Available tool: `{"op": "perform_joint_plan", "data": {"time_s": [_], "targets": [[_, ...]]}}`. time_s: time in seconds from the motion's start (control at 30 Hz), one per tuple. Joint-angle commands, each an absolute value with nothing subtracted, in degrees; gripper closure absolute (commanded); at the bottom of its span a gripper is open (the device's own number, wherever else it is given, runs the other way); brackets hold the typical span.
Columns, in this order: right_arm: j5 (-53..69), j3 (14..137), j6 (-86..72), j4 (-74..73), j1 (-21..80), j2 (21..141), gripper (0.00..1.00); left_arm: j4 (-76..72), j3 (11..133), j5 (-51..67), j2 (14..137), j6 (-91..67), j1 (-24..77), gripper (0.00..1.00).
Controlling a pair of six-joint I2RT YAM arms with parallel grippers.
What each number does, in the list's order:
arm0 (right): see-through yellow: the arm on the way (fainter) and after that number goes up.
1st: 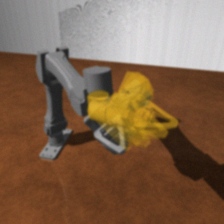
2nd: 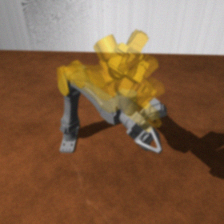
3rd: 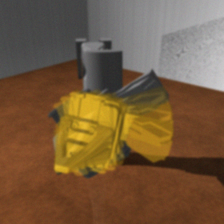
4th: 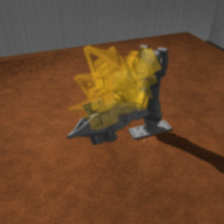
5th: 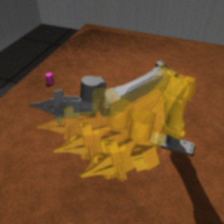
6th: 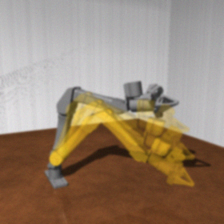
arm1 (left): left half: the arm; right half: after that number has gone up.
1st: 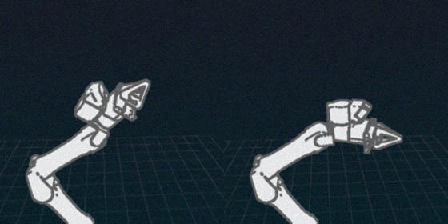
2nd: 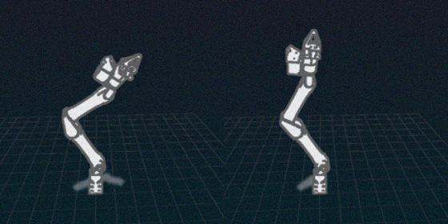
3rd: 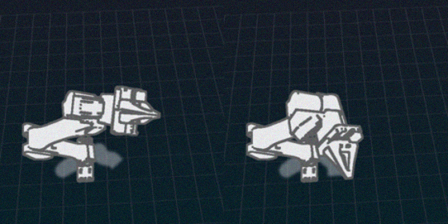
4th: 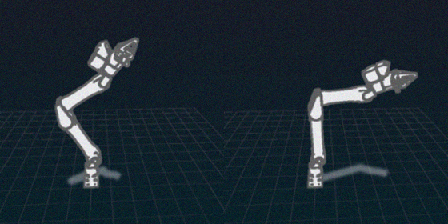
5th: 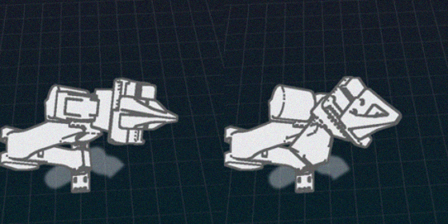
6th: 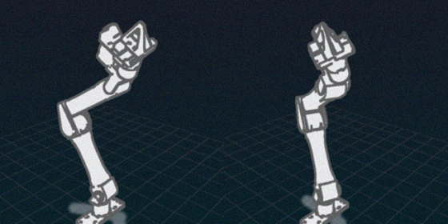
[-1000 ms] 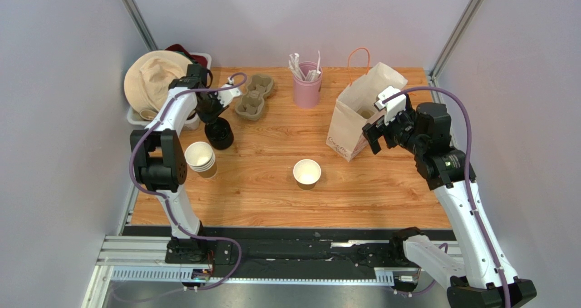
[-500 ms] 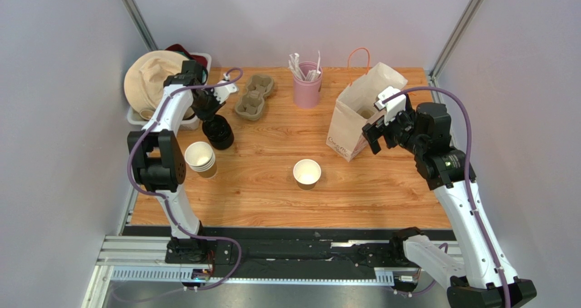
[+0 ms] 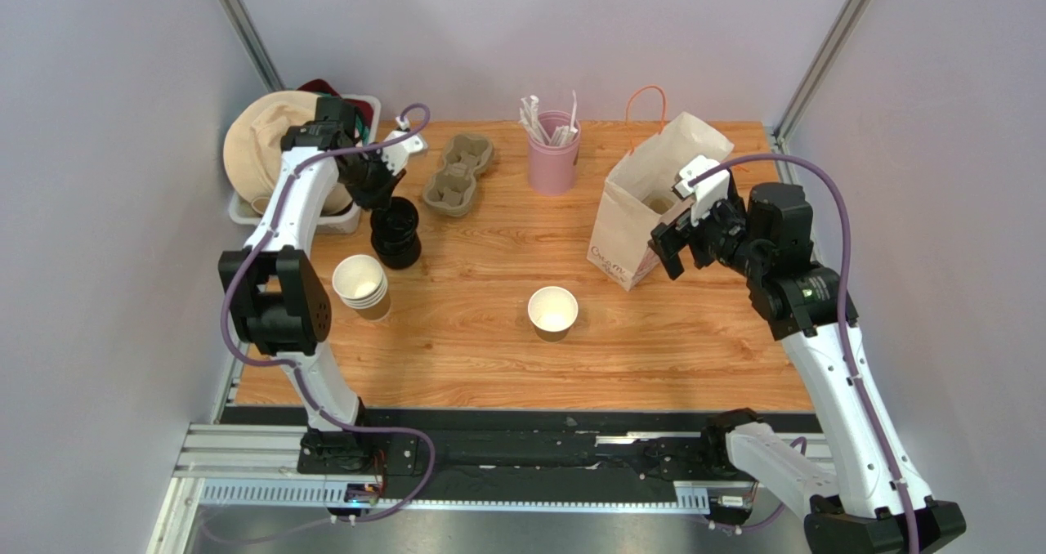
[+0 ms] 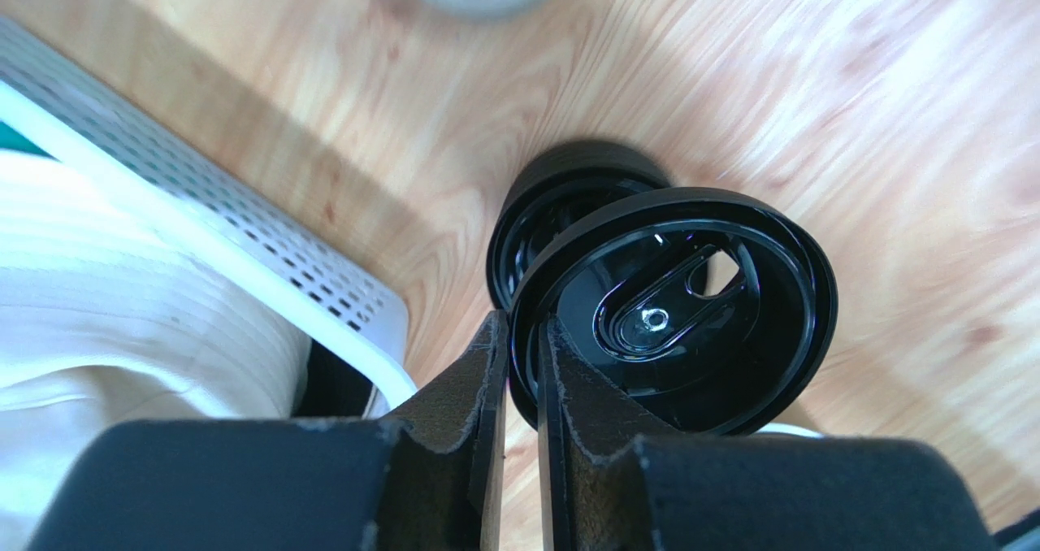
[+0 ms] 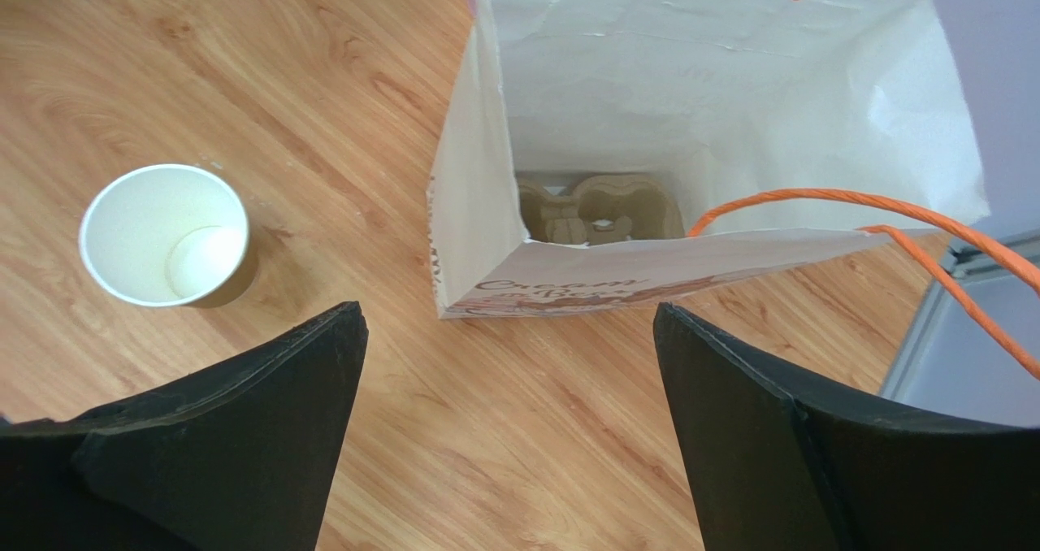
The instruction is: Pack the takeout coffee
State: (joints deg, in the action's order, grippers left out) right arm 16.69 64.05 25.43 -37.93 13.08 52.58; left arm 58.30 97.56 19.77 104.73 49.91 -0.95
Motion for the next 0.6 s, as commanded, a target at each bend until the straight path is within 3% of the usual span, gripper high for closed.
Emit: {"op": "perform_joint_plan", "data": {"time_s": [0.0, 0.13, 0.3, 0.47, 0.57], "targets": [[27.47, 71.53, 22.51, -40.77, 13.54, 54.31, 0.05, 61.61, 104.67, 33.11, 97.74, 45.27, -1.50, 0.85], [39.88, 85.47, 18.74, -45.61, 14.06, 58.44, 0.05, 65.29, 109.77, 47.67, 94.84, 40.97, -1.50, 0.85], [55.07, 97.19, 7.15, -41.24, 14.06, 65.47, 0.05, 64.00, 111.62, 63.17, 90.27, 34.99, -1.06, 0.87], [64.41, 95.73, -21.45, -17.62, 14.50, 71.10, 0.06, 54.25, 107.24, 70.92, 83.24, 27.17, 3.68, 0.95], [66.79, 93.09, -32.91, -4.68, 15.90, 74.00, 0.06, 40.38, 101.09, 71.19, 77.97, 17.34, 6.58, 1.00]]}}
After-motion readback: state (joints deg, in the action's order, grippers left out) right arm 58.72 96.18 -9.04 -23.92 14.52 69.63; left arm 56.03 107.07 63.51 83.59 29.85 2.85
